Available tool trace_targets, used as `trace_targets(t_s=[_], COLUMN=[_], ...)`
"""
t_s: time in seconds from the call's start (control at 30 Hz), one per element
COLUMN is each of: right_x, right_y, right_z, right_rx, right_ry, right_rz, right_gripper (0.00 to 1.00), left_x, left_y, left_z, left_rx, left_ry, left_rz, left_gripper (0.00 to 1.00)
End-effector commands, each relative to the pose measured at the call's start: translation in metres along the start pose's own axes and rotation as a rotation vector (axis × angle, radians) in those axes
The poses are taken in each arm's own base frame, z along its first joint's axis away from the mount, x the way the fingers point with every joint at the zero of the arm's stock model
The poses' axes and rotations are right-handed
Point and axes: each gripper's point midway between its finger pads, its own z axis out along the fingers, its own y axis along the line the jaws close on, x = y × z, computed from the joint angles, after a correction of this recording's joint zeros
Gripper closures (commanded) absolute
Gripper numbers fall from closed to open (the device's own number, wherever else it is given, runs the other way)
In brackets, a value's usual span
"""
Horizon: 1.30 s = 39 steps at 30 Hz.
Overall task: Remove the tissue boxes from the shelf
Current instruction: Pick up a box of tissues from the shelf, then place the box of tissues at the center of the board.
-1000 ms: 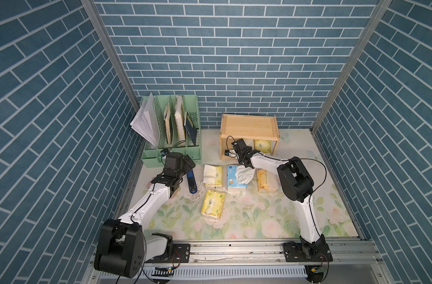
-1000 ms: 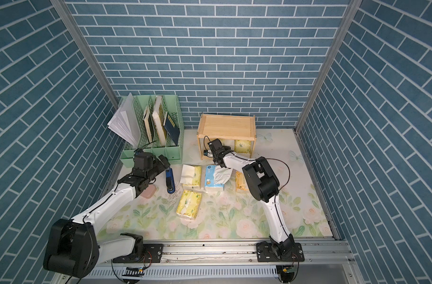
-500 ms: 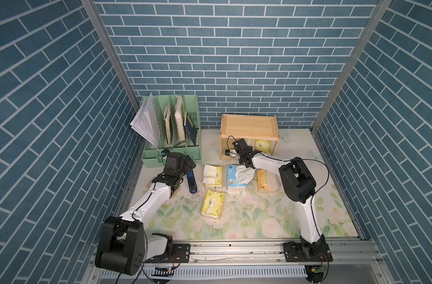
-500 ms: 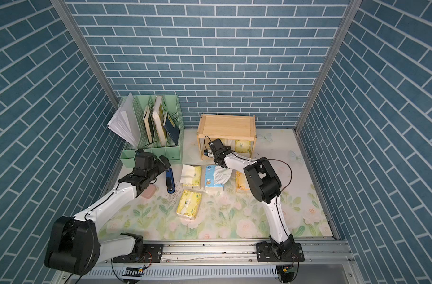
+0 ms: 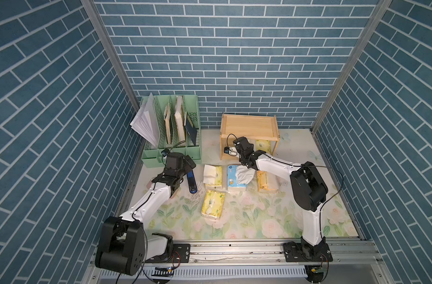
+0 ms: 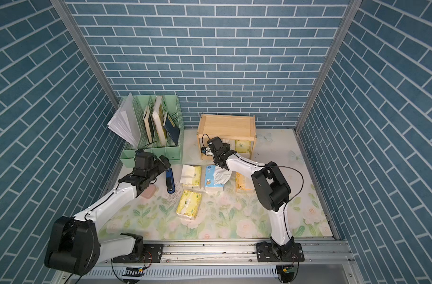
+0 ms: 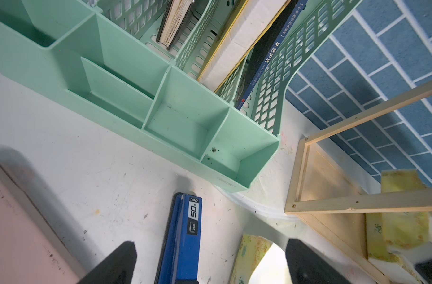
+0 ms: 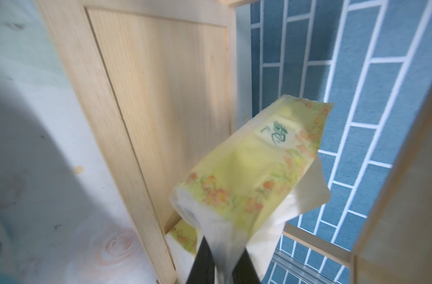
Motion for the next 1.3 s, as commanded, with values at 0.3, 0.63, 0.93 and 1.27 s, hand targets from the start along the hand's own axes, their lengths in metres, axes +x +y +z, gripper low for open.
trace_targets(t_s=[0.3, 0.63, 0.93, 1.27], right_x=[-0.012, -0.013, -0.012, 0.008], right_y=[0.03, 0.099, 0.152, 0.202], right_z=[-0.098, -0.179, -0.242, -0.274], right_rx=[-0.074, -0.226, -0.349, -0.489], right_ry=[-0.084, -0.116, -0.077, 0.023], right_rz=[0.086, 0.163, 0.194, 0.178], right_gripper=[0.95, 0.95, 0.95, 0.95], left_x=[-0.007, -0.012, -0.015, -0.015], left_y=[-0.001, -0.001, 0.0, -0.001], left_z=[-0.01, -0.025, -0.031, -0.034], left_rx=[0.02, 0.036, 0.046, 0.05], left_ry=[-0.026, -0.056, -0.073, -0.075], left_rz=[-0.013, -0.019, -0.023, -0.012], left_gripper=[0.0, 0.0, 0.0, 0.0])
